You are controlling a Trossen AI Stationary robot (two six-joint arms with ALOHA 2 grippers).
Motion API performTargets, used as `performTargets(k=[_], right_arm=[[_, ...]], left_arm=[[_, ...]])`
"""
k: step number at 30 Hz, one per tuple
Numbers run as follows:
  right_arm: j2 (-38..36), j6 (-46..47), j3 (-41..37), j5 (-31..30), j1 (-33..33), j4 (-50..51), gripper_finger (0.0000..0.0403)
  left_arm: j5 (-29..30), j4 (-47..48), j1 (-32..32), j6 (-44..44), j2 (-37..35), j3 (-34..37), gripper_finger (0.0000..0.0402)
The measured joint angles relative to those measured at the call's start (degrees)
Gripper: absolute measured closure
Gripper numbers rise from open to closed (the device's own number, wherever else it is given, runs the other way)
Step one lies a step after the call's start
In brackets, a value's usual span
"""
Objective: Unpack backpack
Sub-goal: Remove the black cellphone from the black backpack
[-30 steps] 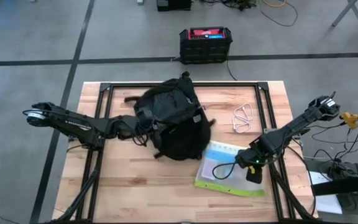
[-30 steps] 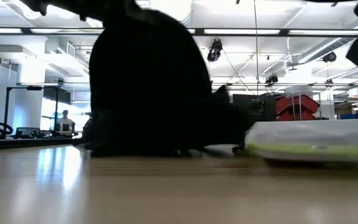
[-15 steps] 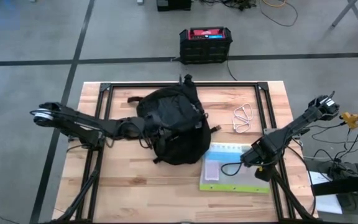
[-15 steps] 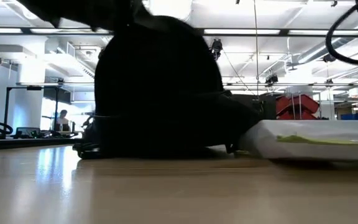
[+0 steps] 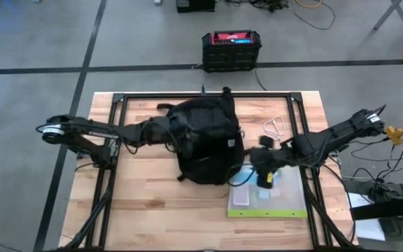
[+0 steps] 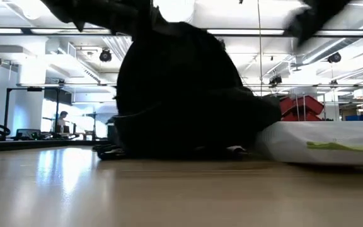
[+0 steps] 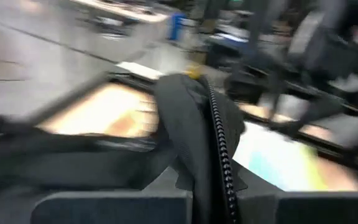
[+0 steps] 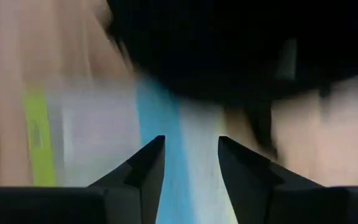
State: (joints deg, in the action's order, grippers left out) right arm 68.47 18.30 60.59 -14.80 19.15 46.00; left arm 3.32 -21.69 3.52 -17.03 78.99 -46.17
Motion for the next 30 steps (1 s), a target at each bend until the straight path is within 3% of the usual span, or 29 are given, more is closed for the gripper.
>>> performTargets(k=[3, 6, 12, 17, 20, 24, 28, 30], right_arm=[[0.61, -13.19, -0.67, -0.33, -1.96, -14.1, 0.0293], [2.88, -21.94, -3.69, -0.67, -4.62, -28.15, 0.0322], [17.76, -24.72, -6.68, 5.38, -12.59, -42.01, 0.0395], [32.43, -23.92, -3.64, -0.05, -18.66, -54.2, 0.0398], [38.4, -23.91, 0.73, -0.64, -22.03, -55.04, 0.0401], [43.92, -23.23, 6.01, 7.47, -24.52, -48.57, 0.0402], [44.17, -24.94, 9.1, 10.23, -23.46, -36.71, 0.0403], [42.38, -25.93, 9.4, 11.19, -21.91, -30.93, 0.0403]], left_arm=[[-0.7, 0.03, -0.34, -0.19, 1.32, 0.26, 0.0402], [3.37, 0.09, -0.34, -1.03, 2.2, 0.74, 0.0402], [31.79, 8.32, -0.26, 0.2, 1.74, 0.84, 0.0402], [31.6, 7.95, 0.26, -0.4, 1.66, 0.89, 0.0402], [31.95, 8.1, 0.36, -1.51, 1.32, 0.9, 0.0402], [34.92, 11.21, 0.39, 0.79, 0.17, 1.01, 0.0402], [43.03, 19.04, 1.59, 1.42, -0.84, 1.06, 0.0401], [43.84, 20.75, 2.19, 0.73, -0.57, 2.03, 0.0401]])
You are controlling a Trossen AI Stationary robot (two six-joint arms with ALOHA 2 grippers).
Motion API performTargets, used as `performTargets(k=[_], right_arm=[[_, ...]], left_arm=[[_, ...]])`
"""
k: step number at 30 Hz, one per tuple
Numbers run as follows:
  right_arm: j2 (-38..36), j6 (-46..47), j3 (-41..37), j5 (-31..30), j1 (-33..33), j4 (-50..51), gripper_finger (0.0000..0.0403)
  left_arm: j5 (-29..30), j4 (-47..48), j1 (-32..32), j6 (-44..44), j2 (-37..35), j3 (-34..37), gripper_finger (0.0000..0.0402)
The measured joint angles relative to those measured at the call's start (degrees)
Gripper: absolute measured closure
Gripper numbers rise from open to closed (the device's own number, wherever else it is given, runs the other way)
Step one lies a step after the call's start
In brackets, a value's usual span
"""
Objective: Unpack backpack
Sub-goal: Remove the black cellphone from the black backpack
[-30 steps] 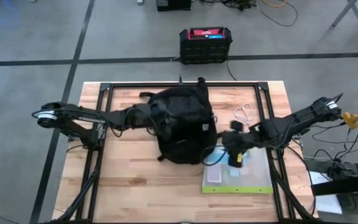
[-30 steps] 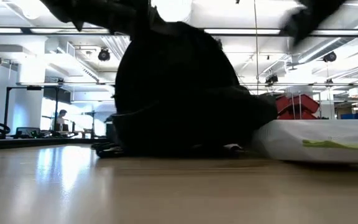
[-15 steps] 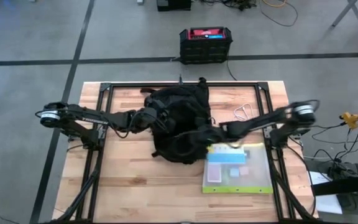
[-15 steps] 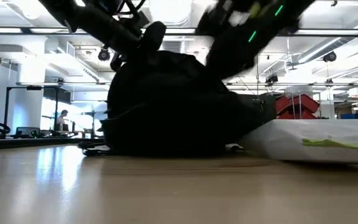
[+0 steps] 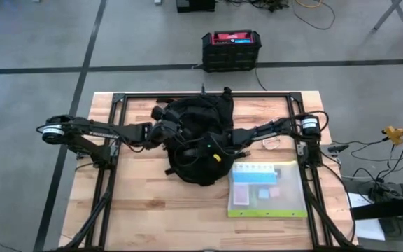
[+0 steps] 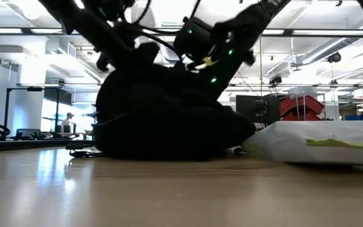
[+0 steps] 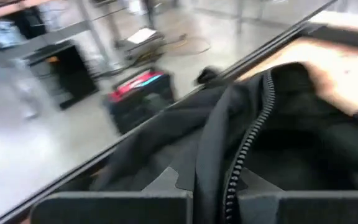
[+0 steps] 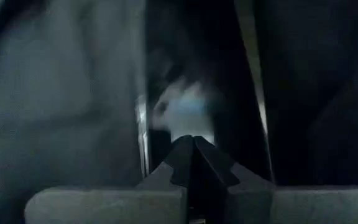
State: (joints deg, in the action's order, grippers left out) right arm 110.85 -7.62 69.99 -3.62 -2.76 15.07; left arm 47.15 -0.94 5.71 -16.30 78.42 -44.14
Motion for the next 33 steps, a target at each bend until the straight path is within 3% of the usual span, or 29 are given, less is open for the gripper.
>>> performTargets(k=[4, 9, 14, 17, 24, 33], right_arm=[[-5.57, 0.52, -0.79, 1.6, 3.15, 9.44, 0.0403], [-11.25, -0.84, -1.45, 1.08, 4.31, 2.33, 0.0403], [-9.24, -2.67, -1.83, 0.72, 3.18, -1.43, 0.0401], [-7.21, 0.18, -1.49, 0.89, 2.02, -3.32, 0.0378], [-3.1, 6.3, -1.24, 0.95, 0.03, -3.54, 0.0241], [-1.94, 12.31, -1.26, 0.61, -0.66, -3.59, 0.0034]], left_arm=[[-0.62, -1.38, 0.55, -0.87, 1.55, 2.79, 0.0402], [-3.41, -9.05, 0.49, -1.16, 5.71, 7.19, 0.0402], [-6.49, -12.17, 0.55, -5.0, 12.41, 9.89, 0.0402], [-8.18, -12.71, 0.51, -7.81, 16.79, 10.43, 0.0402], [-7.37, -15.48, 0.44, -12.38, 24.58, 10.06, 0.0402], [-8.91, -19.29, 0.42, -11.05, 24.65, 10.57, 0.0402]])
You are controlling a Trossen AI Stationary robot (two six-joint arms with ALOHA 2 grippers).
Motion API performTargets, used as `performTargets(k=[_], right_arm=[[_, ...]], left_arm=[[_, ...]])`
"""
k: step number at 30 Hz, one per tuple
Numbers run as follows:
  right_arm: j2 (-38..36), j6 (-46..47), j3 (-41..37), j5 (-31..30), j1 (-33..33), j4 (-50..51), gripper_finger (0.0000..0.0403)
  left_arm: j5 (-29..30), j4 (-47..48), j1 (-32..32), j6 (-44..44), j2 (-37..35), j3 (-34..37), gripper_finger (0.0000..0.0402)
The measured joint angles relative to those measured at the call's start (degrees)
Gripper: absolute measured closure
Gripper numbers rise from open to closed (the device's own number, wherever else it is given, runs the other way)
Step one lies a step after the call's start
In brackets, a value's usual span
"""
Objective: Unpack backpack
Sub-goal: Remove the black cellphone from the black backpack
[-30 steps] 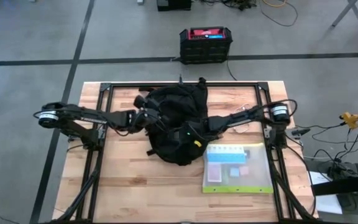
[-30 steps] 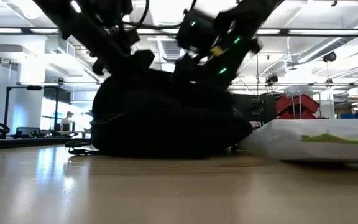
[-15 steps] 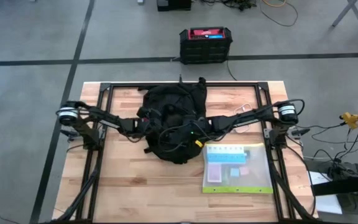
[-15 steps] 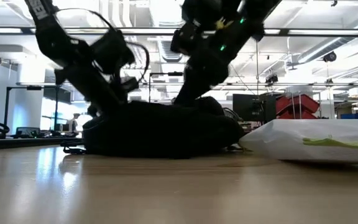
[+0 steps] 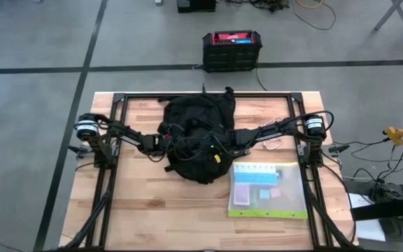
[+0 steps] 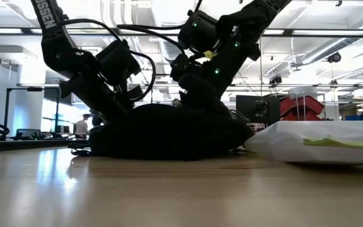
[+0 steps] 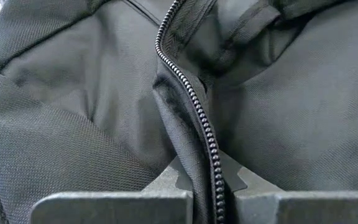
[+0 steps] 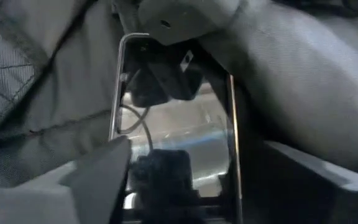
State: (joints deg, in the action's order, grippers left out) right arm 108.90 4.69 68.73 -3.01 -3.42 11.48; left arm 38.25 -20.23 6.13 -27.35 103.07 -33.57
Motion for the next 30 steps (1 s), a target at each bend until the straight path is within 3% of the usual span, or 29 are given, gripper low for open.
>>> performTargets(k=[3, 10, 20, 26, 30], right_arm=[[-0.02, 1.08, 0.0, 0.54, 0.0, 0.32, 0.001], [0.0, 3.8, 0.02, 6.05, 0.17, 0.6, 0.0025], [6.36, 3.52, 0.85, 2.75, 0.19, -0.77, 0.0005], [7.24, 4.46, 1.48, 0.82, 0.2, -0.45, 0.0065], [6.82, 3.23, 1.6, 0.43, 0.17, -0.57, 0.0066]], left_arm=[[-0.25, -0.65, 0.04, 0.69, 0.02, 0.12, 0.0402], [-0.29, -0.9, 0.02, 0.83, 0.02, 0.21, 0.0402], [-0.38, -1.24, 0.02, 0.76, 0.04, 0.25, 0.0402], [-1.73, -0.06, 0.02, 1.35, -2.21, 0.5, 0.0402], [-3.29, 1.8, -0.04, 2.5, -6.6, 1.08, 0.0401]])
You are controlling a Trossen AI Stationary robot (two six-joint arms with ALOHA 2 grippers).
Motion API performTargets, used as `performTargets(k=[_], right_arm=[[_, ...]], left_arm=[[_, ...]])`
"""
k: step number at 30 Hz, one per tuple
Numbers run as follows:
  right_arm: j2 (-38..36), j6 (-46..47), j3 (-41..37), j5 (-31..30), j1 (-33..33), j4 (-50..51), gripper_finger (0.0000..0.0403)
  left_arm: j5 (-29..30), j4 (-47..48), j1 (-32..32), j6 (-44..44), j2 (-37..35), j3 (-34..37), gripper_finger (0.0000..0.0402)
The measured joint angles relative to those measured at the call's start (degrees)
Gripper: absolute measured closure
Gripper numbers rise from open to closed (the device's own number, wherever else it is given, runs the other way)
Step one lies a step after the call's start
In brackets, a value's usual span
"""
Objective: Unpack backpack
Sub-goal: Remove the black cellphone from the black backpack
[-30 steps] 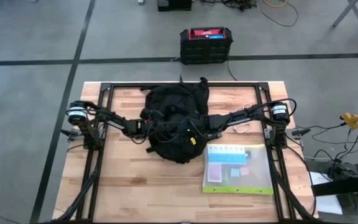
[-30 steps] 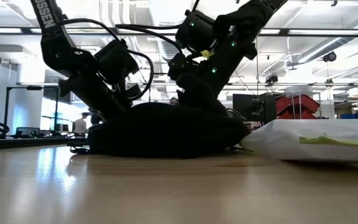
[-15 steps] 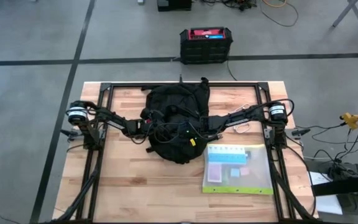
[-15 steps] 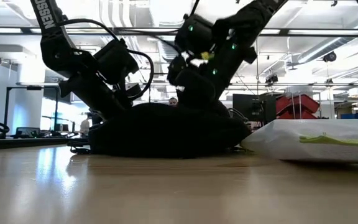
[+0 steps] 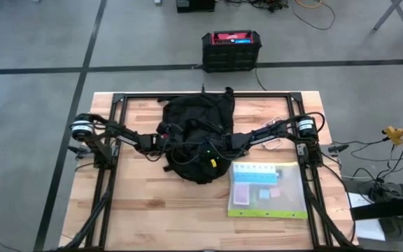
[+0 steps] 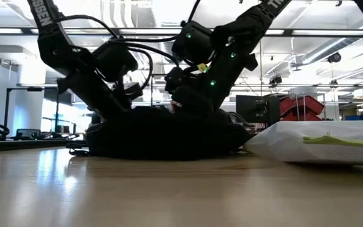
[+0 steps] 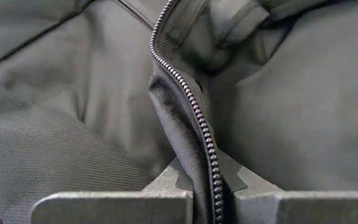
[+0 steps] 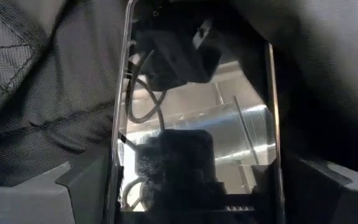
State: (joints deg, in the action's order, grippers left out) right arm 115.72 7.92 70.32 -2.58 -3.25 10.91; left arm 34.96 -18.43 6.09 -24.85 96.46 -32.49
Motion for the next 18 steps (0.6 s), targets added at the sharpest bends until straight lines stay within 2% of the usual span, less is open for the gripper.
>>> performTargets(k=[10, 18], right_arm=[[-4.28, -9.41, -0.44, -1.5, -0.17, 2.51, 0.0066], [-9.82, -20.23, -0.49, -4.37, 1.78, 2.14, 0.0066]], left_arm=[[0.49, 3.72, -0.02, 4.73, -14.09, 2.74, 0.0401], [1.37, 3.53, 1.91, 0.4, -16.75, 6.7, 0.0401]])
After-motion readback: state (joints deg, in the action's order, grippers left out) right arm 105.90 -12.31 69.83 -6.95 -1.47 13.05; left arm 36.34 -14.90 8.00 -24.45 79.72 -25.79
